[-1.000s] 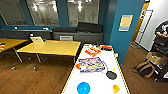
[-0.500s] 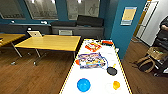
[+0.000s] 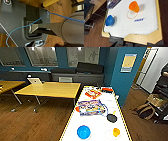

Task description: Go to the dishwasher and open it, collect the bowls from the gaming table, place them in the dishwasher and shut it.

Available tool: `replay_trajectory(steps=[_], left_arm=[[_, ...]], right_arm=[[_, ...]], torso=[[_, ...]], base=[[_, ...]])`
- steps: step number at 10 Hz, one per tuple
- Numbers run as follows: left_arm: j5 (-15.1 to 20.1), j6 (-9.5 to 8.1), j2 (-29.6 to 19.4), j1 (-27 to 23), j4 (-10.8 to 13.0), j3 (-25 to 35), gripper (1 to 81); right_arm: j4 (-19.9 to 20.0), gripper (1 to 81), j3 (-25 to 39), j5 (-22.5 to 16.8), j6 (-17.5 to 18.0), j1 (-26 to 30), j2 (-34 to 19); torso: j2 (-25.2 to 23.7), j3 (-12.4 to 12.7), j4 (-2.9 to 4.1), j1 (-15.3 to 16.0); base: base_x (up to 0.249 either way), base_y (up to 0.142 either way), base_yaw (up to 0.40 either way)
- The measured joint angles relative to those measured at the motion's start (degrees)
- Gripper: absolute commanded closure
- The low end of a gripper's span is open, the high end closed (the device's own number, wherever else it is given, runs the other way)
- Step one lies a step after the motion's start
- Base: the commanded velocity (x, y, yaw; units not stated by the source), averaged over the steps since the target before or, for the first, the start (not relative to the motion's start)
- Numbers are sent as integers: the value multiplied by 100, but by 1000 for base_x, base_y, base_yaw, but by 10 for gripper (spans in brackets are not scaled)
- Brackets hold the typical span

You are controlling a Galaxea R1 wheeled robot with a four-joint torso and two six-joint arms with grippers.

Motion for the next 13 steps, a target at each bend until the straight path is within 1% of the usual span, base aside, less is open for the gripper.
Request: replay_trajectory(steps=[2,4,5,7,8,9,10,11,13], left_arm=[[-4,-2,5,-10,0,-4,10],[-4,-2,66,-51,-5,-6,10],[5,-2,96,-77,-6,-6,10],[-11,-9,104,-173,-9,-9,10],[-6,-23,118,-184,-11,-15,10],[-9,-23,138,-195,-9,-28,10],[-1,-26,165,-187,-11,-78,10],[10,-26,187,-189,-11,-150,10],[10,-28,256,-190,-16,-317,10]], right_arm=[[276,10,-2,-663,43,775,-17],[444,10,-112,-1303,190,1436,-11],[484,10,-201,-1541,279,1665,22],[580,10,-477,-2003,602,2050,210],[591,10,-630,-2130,852,2118,258],[591,10,-711,-2169,1040,2170,286],[597,10,-945,-2241,1468,2371,441],[595,10,-1147,-2298,1657,2516,623],[597,10,-1524,-2499,1892,2806,984]], torso=[[0,-11,0,2],[0,-182,2,0],[2,-293,2,2],[4,-391,2,4],[6,-383,2,6],[6,-378,2,6],[6,-378,2,6],[6,-378,2,6],[9,-380,2,9]], base=[[0,0,0],[0,0,0],[0,0,0],[0,0,0],[0,0,0],[0,0,0],[0,0,0],[0,0,0],[0,0,0]])
